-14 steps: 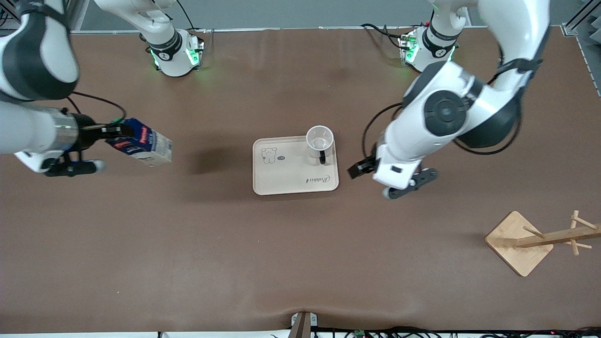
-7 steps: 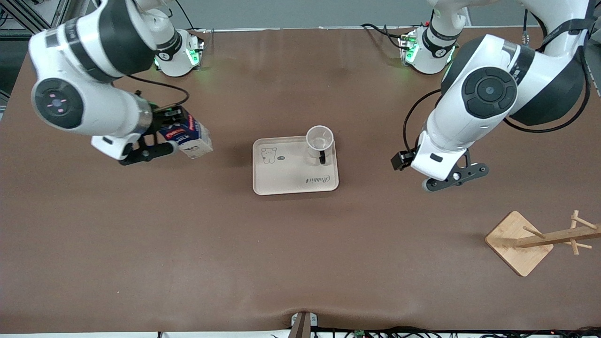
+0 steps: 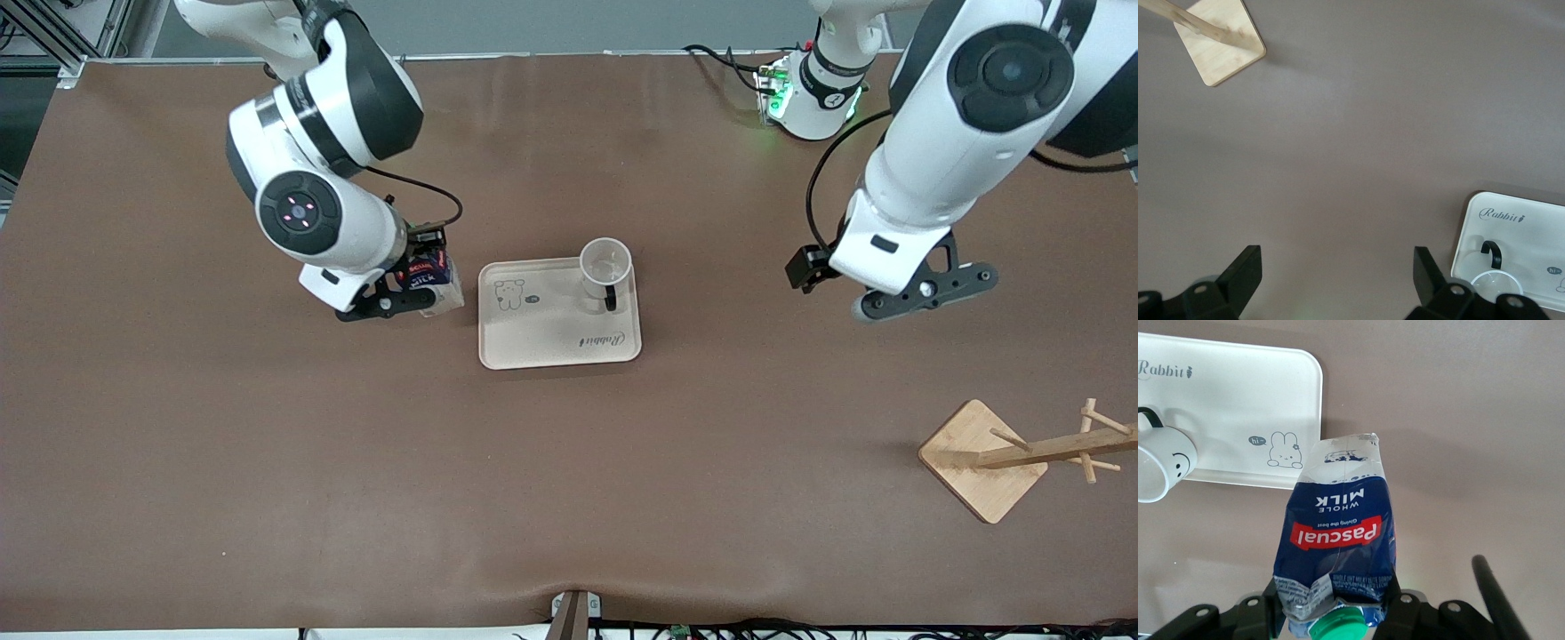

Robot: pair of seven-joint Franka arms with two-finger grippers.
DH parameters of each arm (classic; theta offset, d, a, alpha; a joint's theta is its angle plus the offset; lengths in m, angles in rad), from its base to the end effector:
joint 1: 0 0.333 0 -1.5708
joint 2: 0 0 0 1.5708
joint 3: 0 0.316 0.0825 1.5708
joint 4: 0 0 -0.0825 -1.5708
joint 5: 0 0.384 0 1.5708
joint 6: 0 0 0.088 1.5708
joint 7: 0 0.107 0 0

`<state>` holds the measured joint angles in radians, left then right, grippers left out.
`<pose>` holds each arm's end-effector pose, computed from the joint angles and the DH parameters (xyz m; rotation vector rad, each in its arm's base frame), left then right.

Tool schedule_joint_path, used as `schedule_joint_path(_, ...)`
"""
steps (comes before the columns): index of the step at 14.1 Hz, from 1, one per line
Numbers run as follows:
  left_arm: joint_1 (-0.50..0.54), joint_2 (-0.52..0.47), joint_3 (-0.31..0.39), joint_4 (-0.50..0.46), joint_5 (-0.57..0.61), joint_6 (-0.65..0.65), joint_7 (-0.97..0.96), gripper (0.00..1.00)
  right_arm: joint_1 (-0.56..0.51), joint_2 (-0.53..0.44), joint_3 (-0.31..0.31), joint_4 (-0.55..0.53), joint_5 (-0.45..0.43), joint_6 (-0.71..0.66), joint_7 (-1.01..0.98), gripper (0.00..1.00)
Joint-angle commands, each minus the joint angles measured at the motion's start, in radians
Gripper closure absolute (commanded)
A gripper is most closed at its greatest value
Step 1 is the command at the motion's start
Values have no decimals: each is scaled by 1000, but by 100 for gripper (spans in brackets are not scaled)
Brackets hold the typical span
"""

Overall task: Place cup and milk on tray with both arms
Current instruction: 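Carry the milk carton to the tray while the left gripper withdraws, then lower the milk carton onto the tray beside the mug and release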

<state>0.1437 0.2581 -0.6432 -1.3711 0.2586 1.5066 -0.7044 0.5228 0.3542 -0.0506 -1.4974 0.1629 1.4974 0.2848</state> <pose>0.5726 -0.2232 0.5875 -2.9954 -0.3348 0.0020 0.5461 0.3039 0.4441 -3.0693 -0.2619 0.5949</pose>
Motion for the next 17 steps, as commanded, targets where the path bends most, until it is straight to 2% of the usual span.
schedule_joint_path(1, 4, -69, 4, -26, 14, -19, 20, 0, 29, 35, -11, 26, 18, 26, 40, 100)
schedule_joint_path(6, 25, -100, 2, -28, 10, -57, 57, 0, 114, 115, -11, 25, 53, 136, 138, 100)
schedule_joint_path(8, 72, -103, -7, -26, -1, -57, 104, 0, 141, 138, -11, 23, 53, 164, 192, 100)
schedule_joint_path(10, 85, -135, 5, -26, -33, -57, 179, 0, 166, 161, -11, 25, 55, 214, 249, 100)
schedule_joint_path(13, 125, -170, 13, -31, -76, -63, 221, 0, 183, 181, -11, 26, 56, 221, 264, 100)
schedule_joint_path(16, 91, -212, 109, -39, -120, -87, 287, 0, 203, 199, -11, 28, 56, 259, 275, 100)
schedule_joint_path(17, 44, -218, 169, -39, -125, -115, 302, 0, 207, 206, -11, 28, 56, 270, 281, 100)
